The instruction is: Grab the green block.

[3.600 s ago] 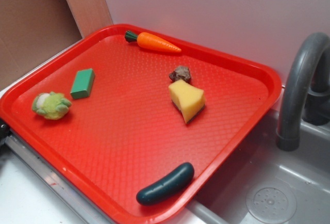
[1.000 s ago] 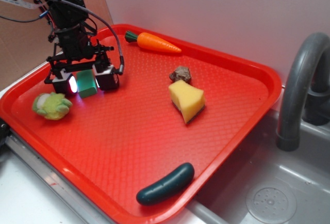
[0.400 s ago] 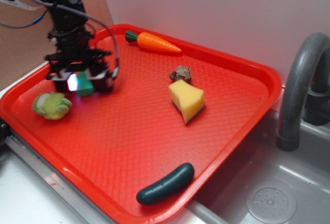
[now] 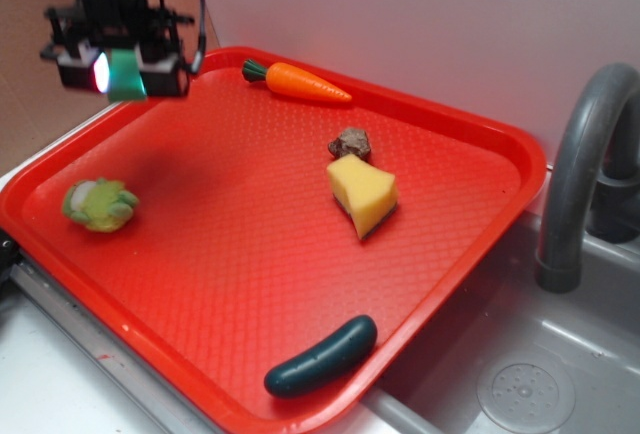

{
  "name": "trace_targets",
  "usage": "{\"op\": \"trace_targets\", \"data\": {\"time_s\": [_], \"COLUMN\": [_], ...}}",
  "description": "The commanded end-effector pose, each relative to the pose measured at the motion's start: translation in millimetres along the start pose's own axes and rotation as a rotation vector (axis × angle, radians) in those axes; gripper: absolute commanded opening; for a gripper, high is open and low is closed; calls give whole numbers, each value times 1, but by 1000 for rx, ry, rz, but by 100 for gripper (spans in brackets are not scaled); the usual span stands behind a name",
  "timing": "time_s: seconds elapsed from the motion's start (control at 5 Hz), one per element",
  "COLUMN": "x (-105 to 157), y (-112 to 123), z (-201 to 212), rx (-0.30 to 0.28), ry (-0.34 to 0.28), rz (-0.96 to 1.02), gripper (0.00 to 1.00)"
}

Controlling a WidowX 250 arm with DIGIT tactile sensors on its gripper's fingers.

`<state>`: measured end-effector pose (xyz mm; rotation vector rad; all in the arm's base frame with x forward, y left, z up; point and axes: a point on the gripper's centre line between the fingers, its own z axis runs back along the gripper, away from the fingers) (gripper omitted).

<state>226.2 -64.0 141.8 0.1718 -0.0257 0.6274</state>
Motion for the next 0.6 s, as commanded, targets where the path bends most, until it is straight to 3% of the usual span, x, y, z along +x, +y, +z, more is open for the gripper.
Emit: {"op": "trace_targets", "data": {"time_s": [0.0, 0.2, 0.4], "x": [6, 8, 11], "y": [24, 39, 39], "z": [113, 154, 155], "rx": [-169, -284, -302], "ry": [-92, -139, -138], "rz": [-1, -38, -71], "gripper": [0, 0, 0]}}
